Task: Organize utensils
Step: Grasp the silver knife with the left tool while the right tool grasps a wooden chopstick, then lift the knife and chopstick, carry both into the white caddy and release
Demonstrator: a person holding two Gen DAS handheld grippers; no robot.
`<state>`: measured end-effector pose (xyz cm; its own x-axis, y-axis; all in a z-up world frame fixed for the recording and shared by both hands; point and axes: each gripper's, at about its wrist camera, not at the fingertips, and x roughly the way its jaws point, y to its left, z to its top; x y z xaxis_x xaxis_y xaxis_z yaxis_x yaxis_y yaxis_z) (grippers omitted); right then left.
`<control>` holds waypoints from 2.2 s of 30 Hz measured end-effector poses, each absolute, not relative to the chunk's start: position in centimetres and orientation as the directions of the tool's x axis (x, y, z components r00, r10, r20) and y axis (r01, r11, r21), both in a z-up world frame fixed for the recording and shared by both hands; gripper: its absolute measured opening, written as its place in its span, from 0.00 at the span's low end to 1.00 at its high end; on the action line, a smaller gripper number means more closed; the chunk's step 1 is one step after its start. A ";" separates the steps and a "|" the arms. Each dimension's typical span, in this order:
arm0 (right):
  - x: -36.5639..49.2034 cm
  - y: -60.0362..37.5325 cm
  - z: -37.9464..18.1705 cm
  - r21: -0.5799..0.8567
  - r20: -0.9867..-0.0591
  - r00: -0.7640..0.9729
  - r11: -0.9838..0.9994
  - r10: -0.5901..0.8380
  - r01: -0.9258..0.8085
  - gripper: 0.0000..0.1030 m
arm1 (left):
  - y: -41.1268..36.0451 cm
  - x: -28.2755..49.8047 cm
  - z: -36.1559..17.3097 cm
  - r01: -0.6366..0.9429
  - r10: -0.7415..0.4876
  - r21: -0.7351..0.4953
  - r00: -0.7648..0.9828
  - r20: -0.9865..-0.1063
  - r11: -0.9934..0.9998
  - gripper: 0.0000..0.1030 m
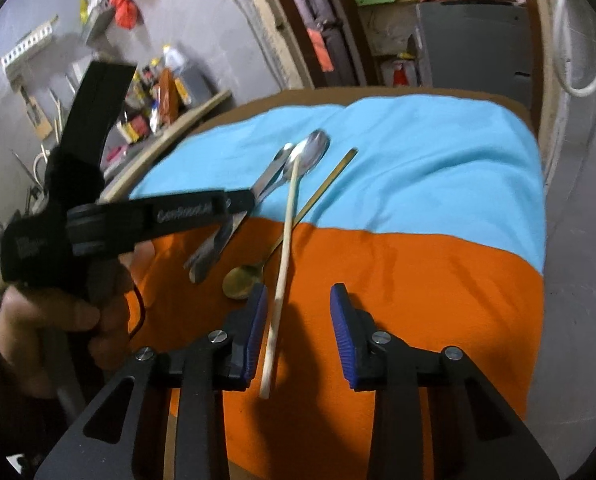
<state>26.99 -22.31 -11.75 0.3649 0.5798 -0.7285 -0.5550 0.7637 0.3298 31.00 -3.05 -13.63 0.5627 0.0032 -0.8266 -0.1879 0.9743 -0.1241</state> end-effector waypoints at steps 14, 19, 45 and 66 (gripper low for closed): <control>27.2 -23.8 -12.0 0.287 -0.762 0.430 0.848 0.484 -0.445 0.04 | -3.2 31.7 -13.8 -0.136 -0.061 -0.158 0.538 -0.841 0.978 0.13; 26.7 -25.1 -11.8 0.298 -0.768 0.431 0.860 0.474 -0.414 0.04 | -3.2 30.3 -13.2 -0.154 -0.084 -0.195 0.537 -0.840 0.969 0.13; 31.7 -22.9 -11.3 0.280 -0.830 0.318 0.836 0.458 -0.472 0.21 | -5.6 28.3 -13.4 -0.030 -0.168 -0.202 0.437 -0.884 0.979 0.14; 26.8 -24.7 -8.1 0.389 -0.660 0.483 0.812 0.575 -0.436 0.03 | -5.6 23.8 -10.0 0.042 -0.262 -0.300 0.614 -0.744 0.953 0.13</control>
<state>26.85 -24.65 -8.14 0.4827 0.5752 -0.6604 -0.4358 0.8118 0.3887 23.76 -5.61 -9.99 0.6143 -0.2619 -0.7443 0.0422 0.9529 -0.3004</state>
